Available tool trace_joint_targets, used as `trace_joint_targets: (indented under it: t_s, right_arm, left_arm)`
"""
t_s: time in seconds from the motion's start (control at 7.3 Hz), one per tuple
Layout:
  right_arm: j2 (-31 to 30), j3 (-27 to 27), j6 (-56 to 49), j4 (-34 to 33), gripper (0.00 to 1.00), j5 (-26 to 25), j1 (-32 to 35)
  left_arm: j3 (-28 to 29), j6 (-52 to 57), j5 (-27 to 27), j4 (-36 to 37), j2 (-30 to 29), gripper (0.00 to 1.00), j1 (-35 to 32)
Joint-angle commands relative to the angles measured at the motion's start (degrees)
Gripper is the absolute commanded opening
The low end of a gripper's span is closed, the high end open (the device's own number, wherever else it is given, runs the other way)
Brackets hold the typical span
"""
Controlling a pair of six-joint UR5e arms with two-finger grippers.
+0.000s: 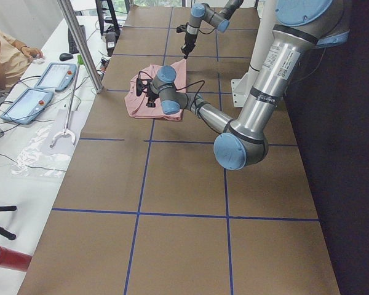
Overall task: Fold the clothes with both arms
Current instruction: 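Drag the grasped corner outward with the right gripper while the left gripper withdraws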
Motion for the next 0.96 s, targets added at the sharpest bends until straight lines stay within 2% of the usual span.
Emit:
trace_joint_targets:
  t_s: [0.0,0.41,0.82]
  right_arm:
    - [-4.2,6.85,0.11,-4.22,0.0,0.14,-2.46]
    - [-5.88,11.08,0.11,-10.99,0.0,4.43,-4.14]
    - [-7.55,11.44,0.11,-11.09,0.0,7.16,-4.84]
  left_arm:
    - [0.0,0.01,-1.46,0.12,0.15,0.56,0.07]
    - [-0.08,-0.07,-1.65,0.12,-0.29,0.56,0.07]
    - [-0.26,0.01,-1.82,0.21,-0.47,0.56,0.15]
